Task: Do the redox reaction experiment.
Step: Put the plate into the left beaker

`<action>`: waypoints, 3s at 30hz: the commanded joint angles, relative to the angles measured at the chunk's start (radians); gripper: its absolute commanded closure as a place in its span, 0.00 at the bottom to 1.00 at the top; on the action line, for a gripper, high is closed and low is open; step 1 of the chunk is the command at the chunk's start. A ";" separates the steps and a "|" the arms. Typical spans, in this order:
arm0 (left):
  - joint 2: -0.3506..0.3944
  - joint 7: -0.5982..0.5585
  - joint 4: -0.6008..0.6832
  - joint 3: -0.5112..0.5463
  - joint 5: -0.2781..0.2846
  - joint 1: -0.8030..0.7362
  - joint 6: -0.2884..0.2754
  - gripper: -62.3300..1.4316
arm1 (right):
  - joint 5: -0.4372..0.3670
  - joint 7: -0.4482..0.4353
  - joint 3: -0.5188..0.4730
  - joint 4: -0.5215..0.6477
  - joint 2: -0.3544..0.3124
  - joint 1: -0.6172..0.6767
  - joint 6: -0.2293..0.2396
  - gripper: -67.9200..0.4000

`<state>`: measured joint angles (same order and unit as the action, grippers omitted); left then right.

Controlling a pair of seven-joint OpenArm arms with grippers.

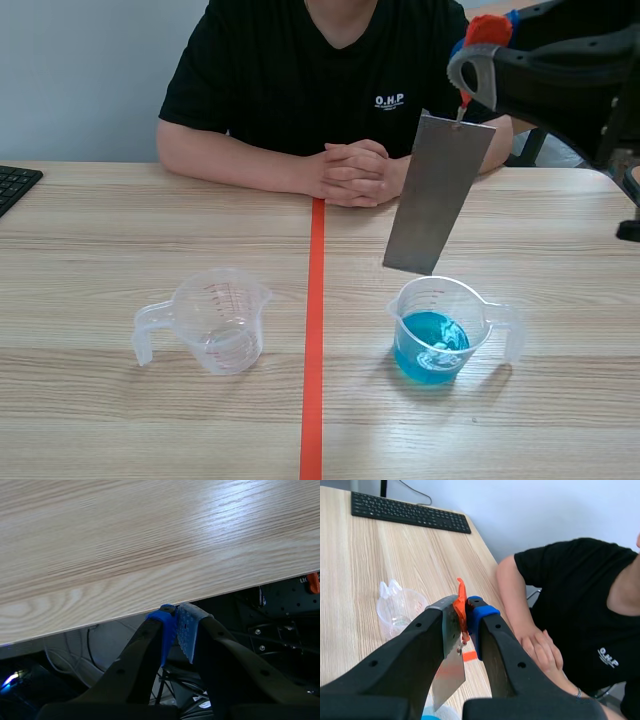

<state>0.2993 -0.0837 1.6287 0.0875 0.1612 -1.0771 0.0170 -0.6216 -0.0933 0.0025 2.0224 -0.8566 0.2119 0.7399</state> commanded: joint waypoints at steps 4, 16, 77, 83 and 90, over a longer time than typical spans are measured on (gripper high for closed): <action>-0.018 -0.013 -0.040 -0.001 0.003 0.043 -0.004 0.90 | -0.018 0.018 0.051 0.013 0.014 -0.080 0.006 0.97; -0.019 -0.009 -0.063 -0.001 0.003 0.055 -0.004 0.90 | -0.012 0.167 0.276 0.013 0.156 -0.273 0.006 0.97; -0.019 0.045 -0.063 -0.001 0.002 0.061 -0.012 0.00 | 0.233 0.271 0.662 -0.402 0.647 -0.567 -0.017 0.97; -0.019 0.058 -0.063 -0.001 0.002 0.061 -0.012 0.00 | 0.257 0.231 0.686 -0.497 0.671 -0.605 -0.017 0.97; -0.019 0.058 -0.063 -0.001 0.002 0.061 -0.011 0.00 | 0.325 0.160 0.711 -0.615 0.699 -0.631 -0.017 0.97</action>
<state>0.2829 -0.0154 1.5482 0.0875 0.1612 -1.0142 0.0063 -0.2901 0.0845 0.7124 1.3952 -0.1688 -0.3958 0.7223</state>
